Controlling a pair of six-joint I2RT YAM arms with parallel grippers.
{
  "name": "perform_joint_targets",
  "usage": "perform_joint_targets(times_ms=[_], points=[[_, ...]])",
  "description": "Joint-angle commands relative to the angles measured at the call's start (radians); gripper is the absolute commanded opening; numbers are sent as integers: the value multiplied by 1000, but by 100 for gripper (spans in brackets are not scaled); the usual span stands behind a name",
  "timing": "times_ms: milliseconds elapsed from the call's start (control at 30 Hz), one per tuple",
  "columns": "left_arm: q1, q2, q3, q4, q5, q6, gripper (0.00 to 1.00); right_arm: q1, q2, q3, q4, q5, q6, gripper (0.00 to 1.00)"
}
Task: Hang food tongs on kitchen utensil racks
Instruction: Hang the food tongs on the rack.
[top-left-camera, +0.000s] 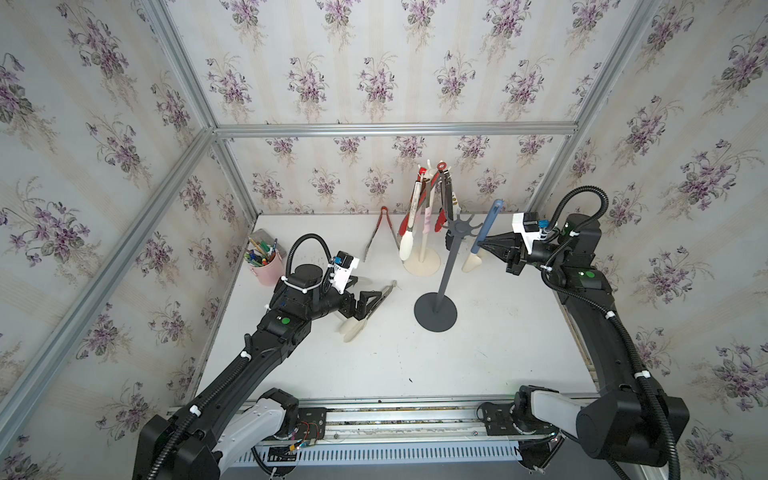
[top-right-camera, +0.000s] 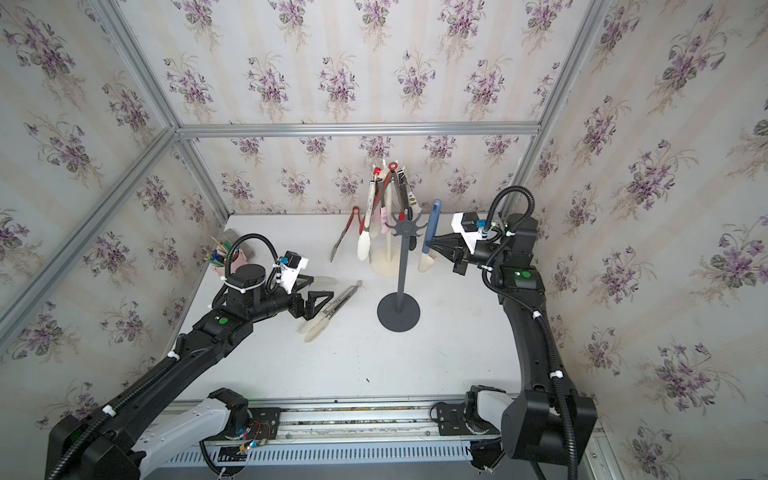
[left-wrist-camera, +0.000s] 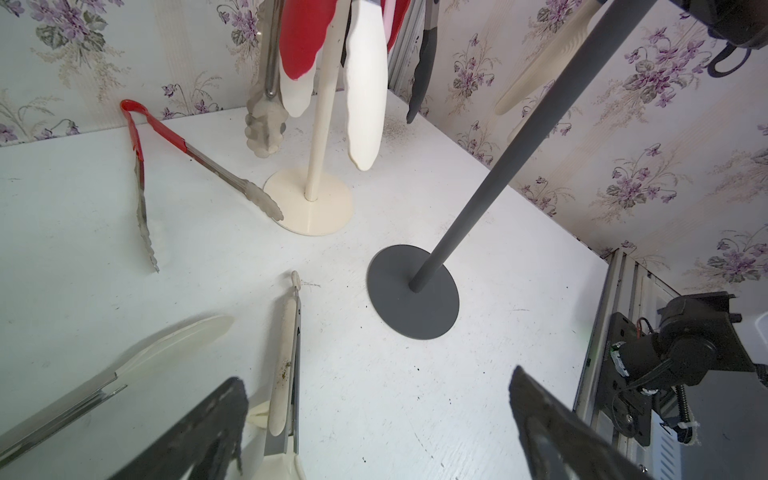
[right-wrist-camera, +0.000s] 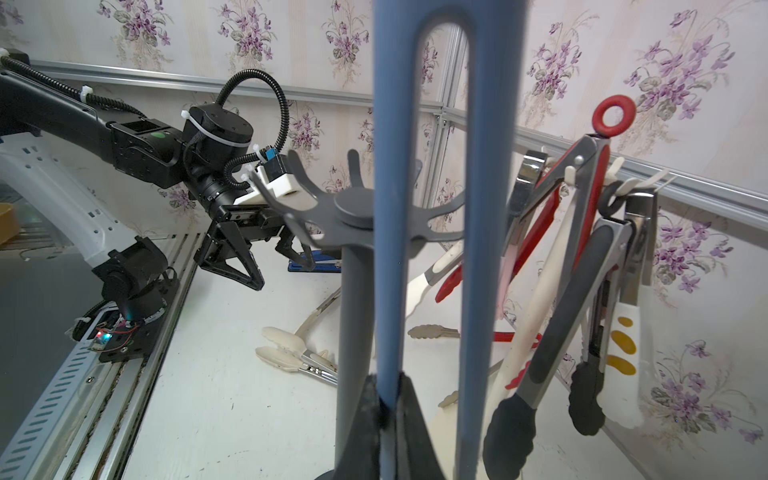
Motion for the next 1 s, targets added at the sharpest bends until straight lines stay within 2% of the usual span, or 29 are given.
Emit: perform_joint_targets(times_ms=[0, 700, 967], points=[[-1, -7, -8, 37, 9, -17, 99, 6, 6, 15, -28, -23, -56, 0], [-23, 32, 27, 51, 18, -5, 99, 50, 60, 139, -392, 46, -257, 0], [-33, 33, 26, 56, 18, -2, 99, 96, 100, 185, -562, 142, -367, 0]])
